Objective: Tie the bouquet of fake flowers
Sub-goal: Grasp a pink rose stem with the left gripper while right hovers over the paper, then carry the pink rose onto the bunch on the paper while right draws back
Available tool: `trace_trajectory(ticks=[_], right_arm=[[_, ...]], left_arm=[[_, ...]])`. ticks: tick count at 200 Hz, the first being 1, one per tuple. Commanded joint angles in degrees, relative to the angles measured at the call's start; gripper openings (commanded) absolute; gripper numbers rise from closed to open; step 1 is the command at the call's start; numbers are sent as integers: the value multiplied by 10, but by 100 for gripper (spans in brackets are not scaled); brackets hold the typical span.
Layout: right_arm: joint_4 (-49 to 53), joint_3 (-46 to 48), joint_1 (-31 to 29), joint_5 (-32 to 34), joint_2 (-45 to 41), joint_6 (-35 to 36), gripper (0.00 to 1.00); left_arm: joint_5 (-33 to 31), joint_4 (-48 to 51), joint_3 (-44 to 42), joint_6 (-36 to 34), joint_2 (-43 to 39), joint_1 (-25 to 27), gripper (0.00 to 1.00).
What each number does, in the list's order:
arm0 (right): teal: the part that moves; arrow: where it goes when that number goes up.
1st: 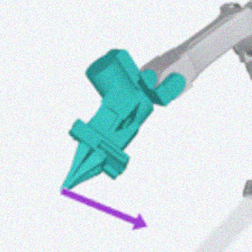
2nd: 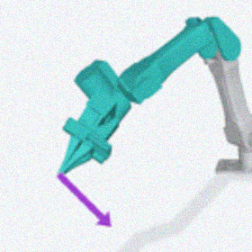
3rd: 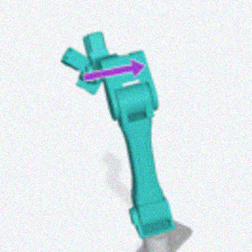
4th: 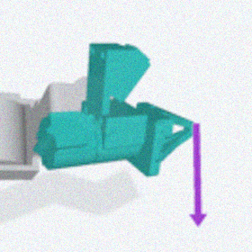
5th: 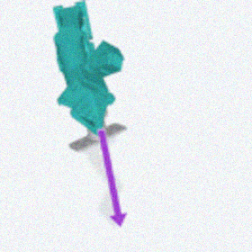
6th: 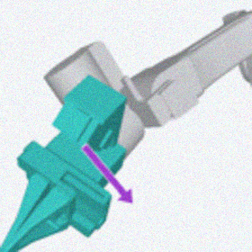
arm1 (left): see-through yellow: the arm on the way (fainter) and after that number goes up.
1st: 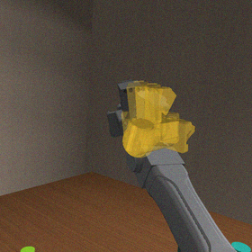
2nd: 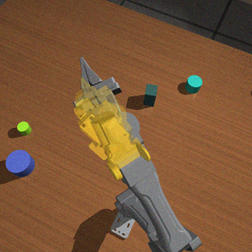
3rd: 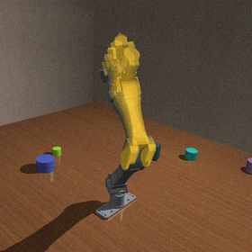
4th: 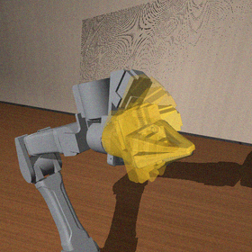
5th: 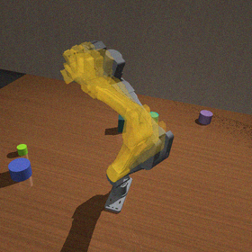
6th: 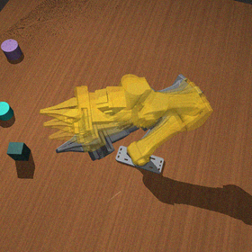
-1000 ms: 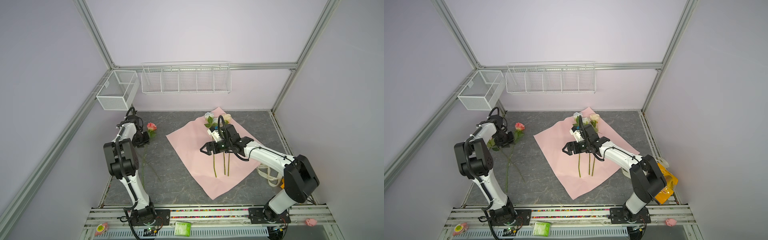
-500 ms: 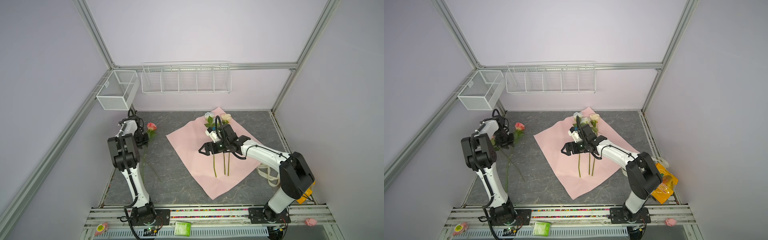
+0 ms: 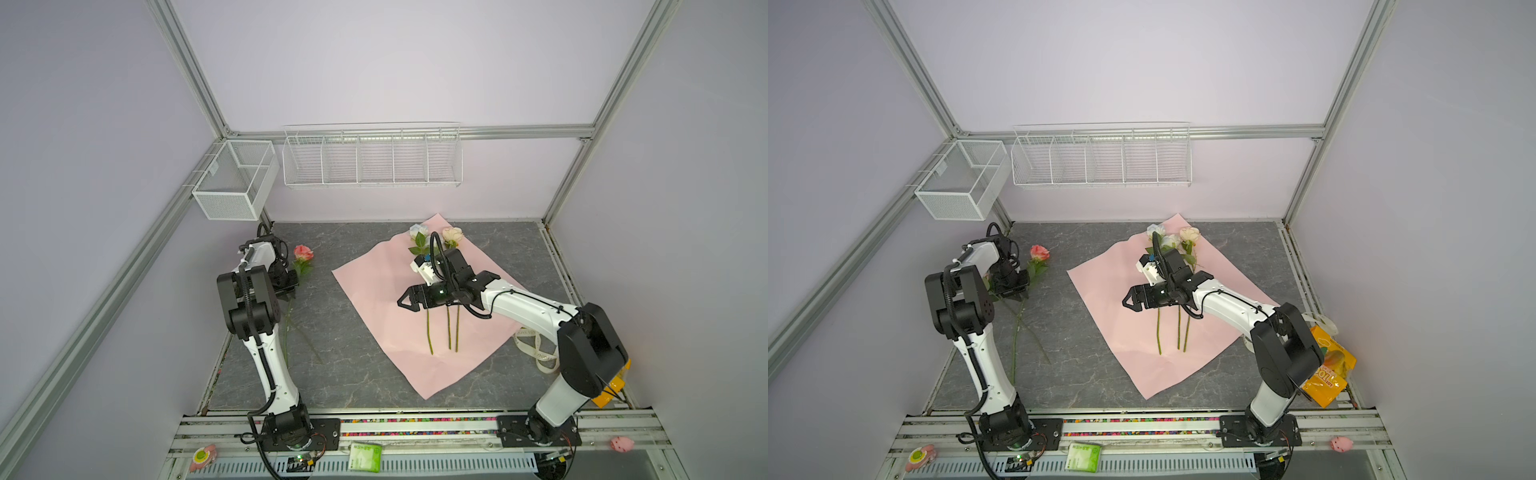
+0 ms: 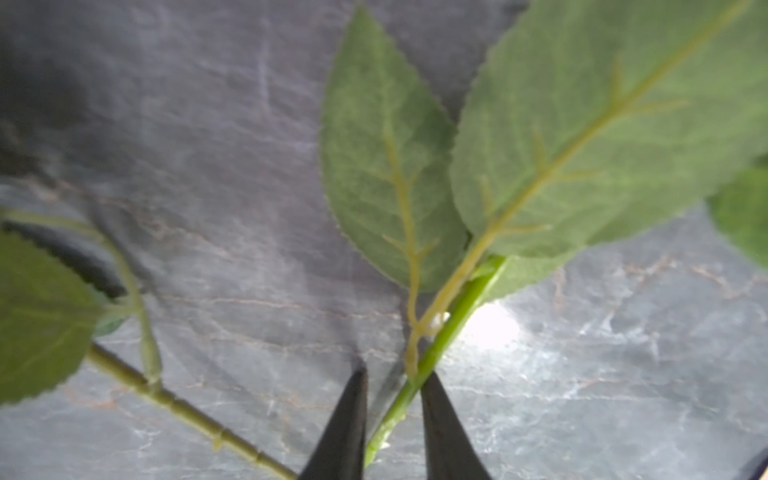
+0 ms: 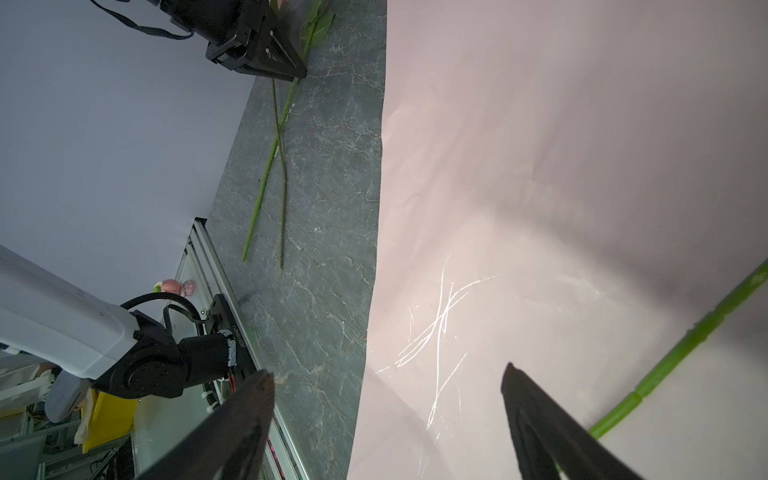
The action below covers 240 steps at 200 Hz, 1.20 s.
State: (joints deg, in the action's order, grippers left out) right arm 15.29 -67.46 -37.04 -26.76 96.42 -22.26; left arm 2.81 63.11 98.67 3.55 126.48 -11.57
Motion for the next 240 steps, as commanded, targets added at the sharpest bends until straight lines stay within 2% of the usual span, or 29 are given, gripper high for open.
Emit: trace_trajectory(ticks=[1,41,107,128,179,205,240], right_arm=[[9,12,-3,11,-22,12,89],[16,26,-2,26,-43,19,89],[29,54,-2,65,-87,26,89],[27,63,-2,92,-108,25,89],[14,95,2,173,-168,10,89],[12,112,5,215,-200,5,89],[48,126,36,289,-248,-9,89]], left_arm=[[43,6,-39,1,1,19,15],[58,-29,-95,34,-25,69,3],[102,-120,-214,113,-131,132,0],[103,-124,-216,134,-178,134,0],[208,-169,-231,161,-293,145,0],[241,-167,-219,163,-318,176,0],[245,-170,-177,182,-317,235,0]])
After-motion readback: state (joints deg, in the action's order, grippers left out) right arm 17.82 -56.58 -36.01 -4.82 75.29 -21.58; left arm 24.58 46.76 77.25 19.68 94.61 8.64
